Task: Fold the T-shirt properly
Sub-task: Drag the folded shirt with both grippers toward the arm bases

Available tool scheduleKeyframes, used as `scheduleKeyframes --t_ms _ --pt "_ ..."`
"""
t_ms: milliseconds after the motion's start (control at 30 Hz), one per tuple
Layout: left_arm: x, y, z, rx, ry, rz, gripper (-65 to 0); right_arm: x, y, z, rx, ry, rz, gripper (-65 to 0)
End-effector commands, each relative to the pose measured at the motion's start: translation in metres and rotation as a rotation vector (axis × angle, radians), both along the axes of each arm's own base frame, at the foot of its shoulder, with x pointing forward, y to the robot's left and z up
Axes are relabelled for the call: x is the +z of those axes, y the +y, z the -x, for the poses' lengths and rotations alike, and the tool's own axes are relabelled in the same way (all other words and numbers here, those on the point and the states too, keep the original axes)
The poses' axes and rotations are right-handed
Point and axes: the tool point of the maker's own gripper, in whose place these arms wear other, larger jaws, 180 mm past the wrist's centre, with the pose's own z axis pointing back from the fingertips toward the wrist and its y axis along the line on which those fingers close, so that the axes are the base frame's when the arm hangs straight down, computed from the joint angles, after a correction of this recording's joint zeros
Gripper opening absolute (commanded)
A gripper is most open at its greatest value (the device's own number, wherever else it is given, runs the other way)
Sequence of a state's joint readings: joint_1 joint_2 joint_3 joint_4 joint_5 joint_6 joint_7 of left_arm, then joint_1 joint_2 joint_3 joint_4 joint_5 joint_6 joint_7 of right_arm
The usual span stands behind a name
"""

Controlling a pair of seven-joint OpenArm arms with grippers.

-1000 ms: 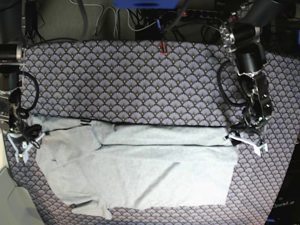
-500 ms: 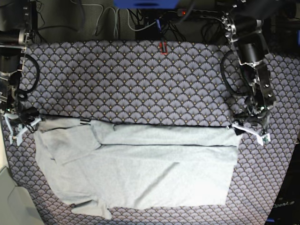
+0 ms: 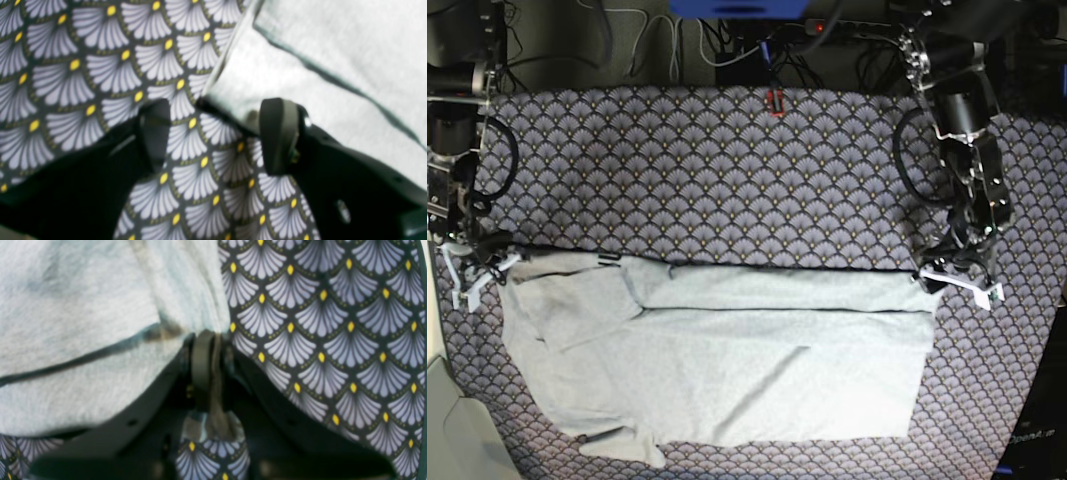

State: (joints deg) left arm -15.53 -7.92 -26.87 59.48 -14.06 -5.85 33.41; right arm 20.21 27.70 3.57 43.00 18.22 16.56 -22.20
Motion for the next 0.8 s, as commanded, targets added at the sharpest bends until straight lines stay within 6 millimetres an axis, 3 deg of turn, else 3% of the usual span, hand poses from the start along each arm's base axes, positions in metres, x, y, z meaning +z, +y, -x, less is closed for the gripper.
scheduleKeyframes --t_ms 0,333,400,533,567,633,767 --pt "0.011 0.002 -0.011 0.003 -0.033 0.006 -23.6 -0.017 0.005 0.016 0.017 0.091 -0.006 -65.0" --pt "-0.016 -0.005 -0.023 0.036 -0.02 0.055 -24.7 -0.021 0.012 0.018 0.023 0.097 -0.017 -65.0" --pt "-0.016 -0.007 -0.024 0.032 -0.021 0.058 -32.0 -0.022 0.011 0.019 0.022 0.099 -0.016 -65.0" --pt "-0.017 -0.007 -0.022 0.03 -0.013 0.061 -61.5 -0.026 0.008 0.026 0.018 0.114 -0.013 -65.0" --pt "-0.018 -0.006 -0.022 0.032 -0.012 0.06 -65.0 -0.025 0.008 0.027 0.022 0.113 -0.008 -65.0" --pt "-0.018 -0.004 -0.02 0.034 -0.011 0.059 -62.5 -0.015 0.008 0.027 0.045 0.083 0.017 -65.0" --pt "-0.008 -0.002 -0.014 0.014 -0.003 0.043 -64.4 0.001 0.026 0.035 0.129 0.052 0.061 -65.0"
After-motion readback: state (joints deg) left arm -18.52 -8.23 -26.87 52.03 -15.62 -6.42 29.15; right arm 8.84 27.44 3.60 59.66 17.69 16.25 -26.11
